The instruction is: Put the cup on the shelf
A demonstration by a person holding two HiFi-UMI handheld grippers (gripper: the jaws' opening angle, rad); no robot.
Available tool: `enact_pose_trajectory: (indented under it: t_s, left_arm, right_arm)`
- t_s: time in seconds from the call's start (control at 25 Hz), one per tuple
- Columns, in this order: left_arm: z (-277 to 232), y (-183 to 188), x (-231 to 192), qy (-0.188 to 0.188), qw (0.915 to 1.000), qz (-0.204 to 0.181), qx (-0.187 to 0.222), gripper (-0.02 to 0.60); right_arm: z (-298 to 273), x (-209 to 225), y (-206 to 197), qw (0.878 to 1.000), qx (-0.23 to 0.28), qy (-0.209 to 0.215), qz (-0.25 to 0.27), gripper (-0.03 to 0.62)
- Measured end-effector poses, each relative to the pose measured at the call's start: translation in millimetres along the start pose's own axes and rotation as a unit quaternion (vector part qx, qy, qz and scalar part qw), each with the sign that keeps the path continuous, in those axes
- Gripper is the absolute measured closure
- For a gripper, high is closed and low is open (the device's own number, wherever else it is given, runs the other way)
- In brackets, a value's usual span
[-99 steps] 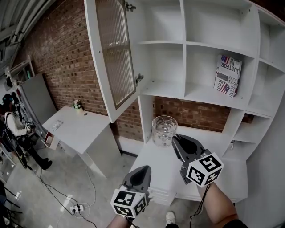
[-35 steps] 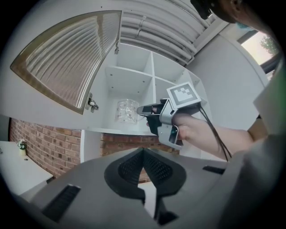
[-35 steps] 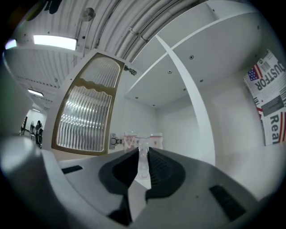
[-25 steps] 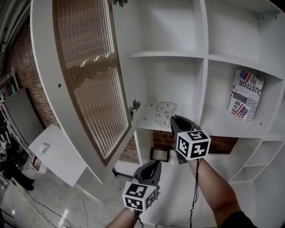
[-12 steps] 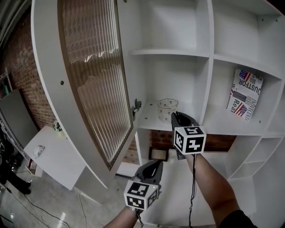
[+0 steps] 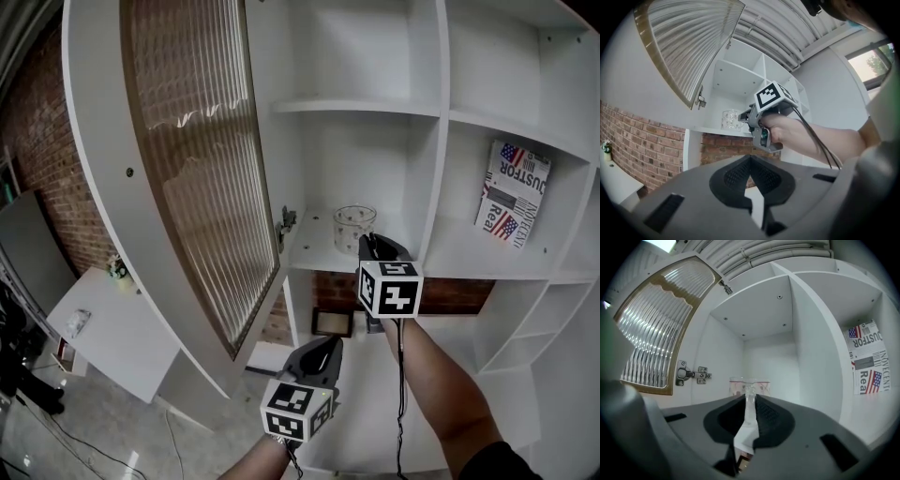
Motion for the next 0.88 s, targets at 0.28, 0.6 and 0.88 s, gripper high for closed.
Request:
enact_pose_trajectory:
  t_s: [0.28,0.6,0.88]
  left_arm:
    - [1.0,-3.9,1.2,-0.005,1.0000,0.002,-0.002,0.578]
    - [2.1,-3.5,1.1,-0.006,1.0000,0.004,-0.002,0.578]
    - [-1.2,-4.8,5.1,-0.009,0.9999,0.003,-0.004,0.578]
  right_arm:
    - [-0.9,-2.0,-3.1,1.000,0.001,-0.019,0.015,0.551]
    - [-0.6,-2.1,-5.6,0.999,0.006,-0.034,0.023,0.535]
    - [1.0,-4.4,-6.2,1.000,0.012,-0.005,0.024,0.450]
Point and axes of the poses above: the fingertips, and each gripper's own axes: z backward along the fingers, x to its right, y out of its top, the point moved 6 cm from there along z, backward along the fingers, and after that the axes turned 2 degrees about -y, right-handed, at the moved point
